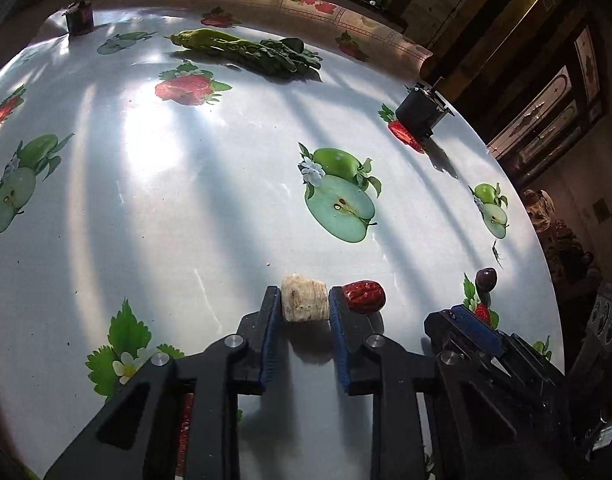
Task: Organize fruits
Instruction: 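Grasp the last white pastry with the left gripper while the right gripper grasps a red date, then lower the pastry into the box with the left gripper while the right gripper releases the date there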
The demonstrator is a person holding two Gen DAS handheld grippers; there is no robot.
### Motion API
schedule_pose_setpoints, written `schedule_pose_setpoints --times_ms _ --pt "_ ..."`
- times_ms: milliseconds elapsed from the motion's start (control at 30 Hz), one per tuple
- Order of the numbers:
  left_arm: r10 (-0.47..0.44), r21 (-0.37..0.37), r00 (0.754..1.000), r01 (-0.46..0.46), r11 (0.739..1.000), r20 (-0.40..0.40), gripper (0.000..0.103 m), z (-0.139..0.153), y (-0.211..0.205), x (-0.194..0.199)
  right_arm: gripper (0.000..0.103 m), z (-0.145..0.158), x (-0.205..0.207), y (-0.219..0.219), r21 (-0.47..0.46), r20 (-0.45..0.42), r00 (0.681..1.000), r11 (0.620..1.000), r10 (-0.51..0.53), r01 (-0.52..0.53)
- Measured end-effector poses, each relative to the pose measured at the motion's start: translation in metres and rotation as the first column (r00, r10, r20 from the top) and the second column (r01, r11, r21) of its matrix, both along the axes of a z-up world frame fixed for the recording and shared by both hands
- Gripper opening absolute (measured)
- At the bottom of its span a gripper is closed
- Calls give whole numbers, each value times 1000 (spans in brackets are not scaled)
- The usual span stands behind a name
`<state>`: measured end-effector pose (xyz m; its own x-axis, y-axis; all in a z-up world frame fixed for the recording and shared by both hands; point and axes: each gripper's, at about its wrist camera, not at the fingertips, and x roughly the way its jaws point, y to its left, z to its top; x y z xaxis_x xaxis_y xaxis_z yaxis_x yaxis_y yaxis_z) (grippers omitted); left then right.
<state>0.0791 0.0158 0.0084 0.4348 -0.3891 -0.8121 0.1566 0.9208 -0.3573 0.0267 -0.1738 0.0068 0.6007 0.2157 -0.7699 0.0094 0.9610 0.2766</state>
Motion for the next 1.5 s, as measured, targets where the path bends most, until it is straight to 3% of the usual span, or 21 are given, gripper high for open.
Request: schedule_pose_setpoints --times_ms 200,333,467,700,1200,1500 --pt "12 20 1000 -12 1000 10 23 1 1 -6 38 0 -2 9 -70 15 1000 998 12 -11" --pt "11 33 1000 -11 999 22 23 3 0 -11 27 -1 -4 17 -138 26 999 990 23 -19" --pt "14 44 999 -16 999 44 23 10 3 -20 27 2 -8 17 -123 44 999 992 27 -21" --pt "21 134 991 -38 990 130 23 37 13 -55 27 8 -12 12 -100 80 997 995 -2 10" --pt "101 258 951 -181 949 293 23 79 64 -142 27 13 -23 20 -126 110 994 992 -8 22" --pt "201 218 932 -273 937 303 23 83 118 -166 27 54 -60 56 -68 140 986 995 88 -79"
